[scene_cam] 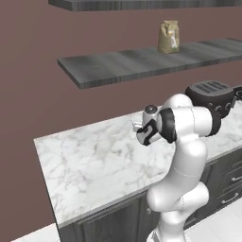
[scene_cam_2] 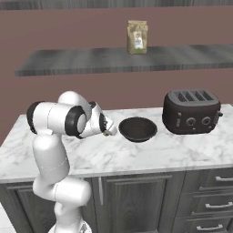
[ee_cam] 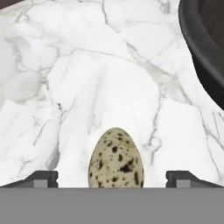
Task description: Pick the egg and butter from the fridge and place them by the bowl for mixing.
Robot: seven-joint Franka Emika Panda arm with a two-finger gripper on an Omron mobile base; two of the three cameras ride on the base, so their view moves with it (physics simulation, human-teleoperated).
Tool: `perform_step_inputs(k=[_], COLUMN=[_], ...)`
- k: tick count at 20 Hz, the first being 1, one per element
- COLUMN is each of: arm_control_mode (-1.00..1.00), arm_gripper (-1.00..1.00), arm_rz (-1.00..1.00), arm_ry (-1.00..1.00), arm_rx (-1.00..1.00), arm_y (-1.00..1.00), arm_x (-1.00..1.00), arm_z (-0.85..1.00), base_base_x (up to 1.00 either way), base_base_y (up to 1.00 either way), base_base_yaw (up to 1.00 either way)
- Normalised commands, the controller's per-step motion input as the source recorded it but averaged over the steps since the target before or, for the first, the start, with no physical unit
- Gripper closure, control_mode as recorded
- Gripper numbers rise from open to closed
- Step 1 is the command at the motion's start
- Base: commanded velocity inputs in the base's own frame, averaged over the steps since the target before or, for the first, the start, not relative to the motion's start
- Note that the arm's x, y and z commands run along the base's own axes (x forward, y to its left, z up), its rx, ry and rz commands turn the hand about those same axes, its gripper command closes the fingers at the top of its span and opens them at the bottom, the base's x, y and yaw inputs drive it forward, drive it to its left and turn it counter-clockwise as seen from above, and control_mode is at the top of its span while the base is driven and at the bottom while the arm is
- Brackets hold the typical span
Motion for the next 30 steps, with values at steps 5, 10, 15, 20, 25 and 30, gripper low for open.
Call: perform_step_inputs(k=[5, 10, 15, 20, 25, 30], arm_control_mode=[-1.00, -1.00, -1.00, -1.00, -1.00, -1.00], arm_gripper=[-1.00, -1.00, -1.00, -1.00, -1.00, -1.00], arm_rz=[0.15, 0.17, 0.16, 0.15, 0.10, 0.01], arm_ry=[-0.12, -0.11, -0.05, 0.00, 0.01, 0.04], arm_rx=[0.00, 0.00, 0.00, 0.00, 0.00, -0.01], arm_y=[0.00, 0.00, 0.00, 0.00, 0.01, 0.17], arm_x=[-0.28, -0.59, -0.76, -0.60, -0.69, -0.97], arm_z=[0.55, 0.61, 0.66, 0.91, 0.86, 0.55], base_base_x=[0.00, 0.00, 0.00, 0.00, 0.00, 0.00], base_base_y=[0.00, 0.00, 0.00, 0.00, 0.00, 0.00], base_base_yaw=[0.00, 0.00, 0.00, 0.00, 0.00, 0.00])
